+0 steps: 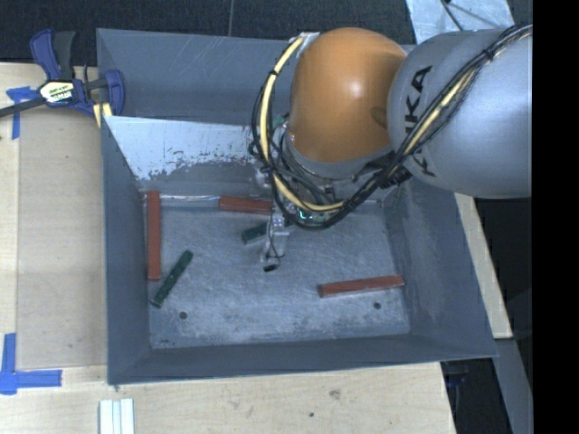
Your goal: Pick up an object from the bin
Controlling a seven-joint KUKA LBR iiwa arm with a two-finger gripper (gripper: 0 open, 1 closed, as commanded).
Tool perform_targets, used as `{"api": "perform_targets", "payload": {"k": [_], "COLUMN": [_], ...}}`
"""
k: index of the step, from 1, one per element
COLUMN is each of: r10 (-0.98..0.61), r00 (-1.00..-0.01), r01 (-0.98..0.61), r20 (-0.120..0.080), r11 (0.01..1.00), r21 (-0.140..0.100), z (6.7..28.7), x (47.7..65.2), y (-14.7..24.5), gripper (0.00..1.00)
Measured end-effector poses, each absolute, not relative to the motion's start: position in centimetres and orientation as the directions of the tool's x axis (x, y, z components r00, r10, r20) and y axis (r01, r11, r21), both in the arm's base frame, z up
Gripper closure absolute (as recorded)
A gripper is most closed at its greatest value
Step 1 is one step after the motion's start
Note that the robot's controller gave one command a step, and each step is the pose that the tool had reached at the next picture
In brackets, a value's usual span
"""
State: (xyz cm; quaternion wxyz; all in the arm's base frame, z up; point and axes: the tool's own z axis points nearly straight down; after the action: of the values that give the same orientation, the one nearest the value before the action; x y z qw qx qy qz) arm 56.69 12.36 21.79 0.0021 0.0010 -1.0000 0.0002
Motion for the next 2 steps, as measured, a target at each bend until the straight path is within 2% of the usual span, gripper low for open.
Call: {"api": "perform_targets", "payload": {"k": [1, 2], "r10": [-0.174, -0.229], "r00": [-0.985, -0.973], "r01": [-0.174, -0.229], "r20": [0.004, -0.001], "r11": [0.985, 0.973], "r21": [-0.003, -0.001], "z": [10.3, 8.3], "x": [59.2, 53.9], "y": [-3.3, -14.9], "gripper": [0.00, 0.00]}}
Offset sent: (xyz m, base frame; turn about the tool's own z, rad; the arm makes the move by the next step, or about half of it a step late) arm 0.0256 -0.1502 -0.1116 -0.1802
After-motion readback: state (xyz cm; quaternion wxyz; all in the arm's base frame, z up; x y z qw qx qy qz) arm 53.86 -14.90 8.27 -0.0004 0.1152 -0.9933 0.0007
